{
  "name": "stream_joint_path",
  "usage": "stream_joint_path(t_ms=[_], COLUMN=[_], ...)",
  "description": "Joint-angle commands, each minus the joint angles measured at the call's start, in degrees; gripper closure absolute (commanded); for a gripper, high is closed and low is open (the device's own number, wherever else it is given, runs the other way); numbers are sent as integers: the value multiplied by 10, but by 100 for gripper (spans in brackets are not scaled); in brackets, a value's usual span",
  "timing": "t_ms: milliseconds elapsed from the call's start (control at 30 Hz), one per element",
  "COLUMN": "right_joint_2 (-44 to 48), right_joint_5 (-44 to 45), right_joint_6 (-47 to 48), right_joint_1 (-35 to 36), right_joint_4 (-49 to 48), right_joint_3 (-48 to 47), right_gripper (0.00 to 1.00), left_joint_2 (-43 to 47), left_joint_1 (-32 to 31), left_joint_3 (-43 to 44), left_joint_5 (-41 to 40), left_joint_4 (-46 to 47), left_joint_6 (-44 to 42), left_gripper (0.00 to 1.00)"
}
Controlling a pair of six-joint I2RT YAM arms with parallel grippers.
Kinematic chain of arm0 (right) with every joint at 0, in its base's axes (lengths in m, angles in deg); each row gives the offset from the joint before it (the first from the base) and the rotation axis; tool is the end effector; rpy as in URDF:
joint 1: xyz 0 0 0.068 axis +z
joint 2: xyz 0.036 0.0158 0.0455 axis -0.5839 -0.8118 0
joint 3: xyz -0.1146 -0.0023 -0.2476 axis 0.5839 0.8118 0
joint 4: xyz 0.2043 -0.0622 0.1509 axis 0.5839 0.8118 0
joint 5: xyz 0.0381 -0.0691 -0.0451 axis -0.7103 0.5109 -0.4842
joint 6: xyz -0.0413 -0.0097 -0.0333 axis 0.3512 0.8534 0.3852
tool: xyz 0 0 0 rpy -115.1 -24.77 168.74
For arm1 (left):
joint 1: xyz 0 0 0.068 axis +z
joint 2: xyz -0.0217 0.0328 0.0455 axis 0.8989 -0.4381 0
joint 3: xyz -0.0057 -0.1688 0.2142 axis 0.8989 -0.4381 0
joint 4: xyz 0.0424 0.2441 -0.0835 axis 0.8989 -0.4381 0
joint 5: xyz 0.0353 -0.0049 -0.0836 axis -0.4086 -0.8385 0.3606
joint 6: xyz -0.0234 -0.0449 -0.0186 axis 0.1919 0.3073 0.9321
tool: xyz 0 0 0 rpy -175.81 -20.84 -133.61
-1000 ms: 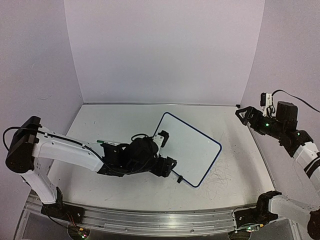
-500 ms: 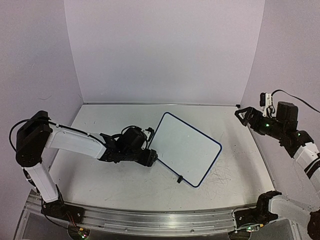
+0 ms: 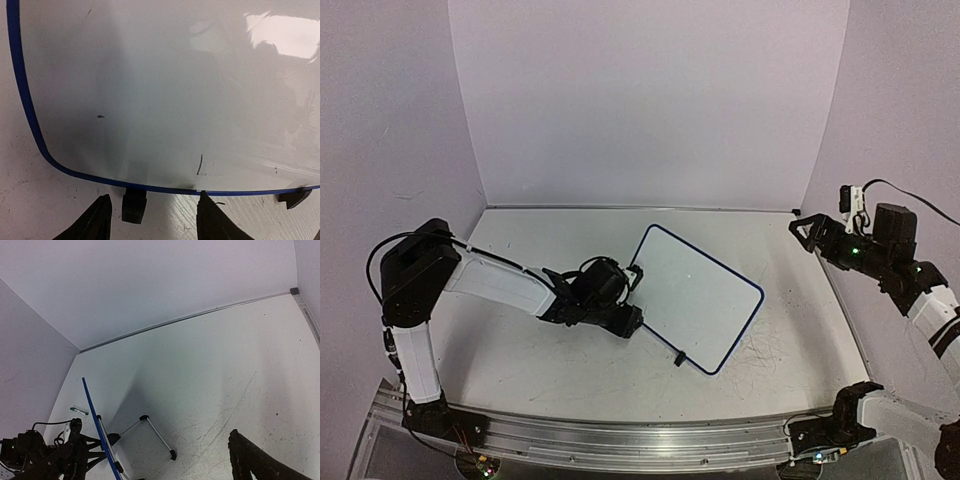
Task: Write a sentence on the whiteboard
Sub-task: Move the whiteboard to the center of the board.
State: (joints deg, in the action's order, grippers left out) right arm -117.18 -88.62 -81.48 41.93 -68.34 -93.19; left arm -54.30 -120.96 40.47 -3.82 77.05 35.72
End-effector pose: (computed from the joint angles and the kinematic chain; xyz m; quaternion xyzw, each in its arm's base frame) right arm 0.1868 0.0353 0.3333 -0.0132 0.7939 0.3125 0.5215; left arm 0.2150 -0.3235 0.1445 0.2832 0.8882 -0.1829 0.3123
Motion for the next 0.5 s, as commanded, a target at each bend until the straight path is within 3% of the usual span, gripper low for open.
stream_joint_path(t_ms=[0,467], right_joint_2=[5,11], right_joint_5=[-3,-4], right_joint_6=[-4,-6], right_joint_1=[5,11], right_joint_4=[-17,-15], right_joint_3=[3,3], right_gripper=[2,2], left_joint_2=[-18,-21], left_joint_1=[9,-12], left_joint_3=[38,35], left_joint_5=[2,-37], left_joint_4=[7,7], left_joint_6=[-19,41], left_gripper=[44,73])
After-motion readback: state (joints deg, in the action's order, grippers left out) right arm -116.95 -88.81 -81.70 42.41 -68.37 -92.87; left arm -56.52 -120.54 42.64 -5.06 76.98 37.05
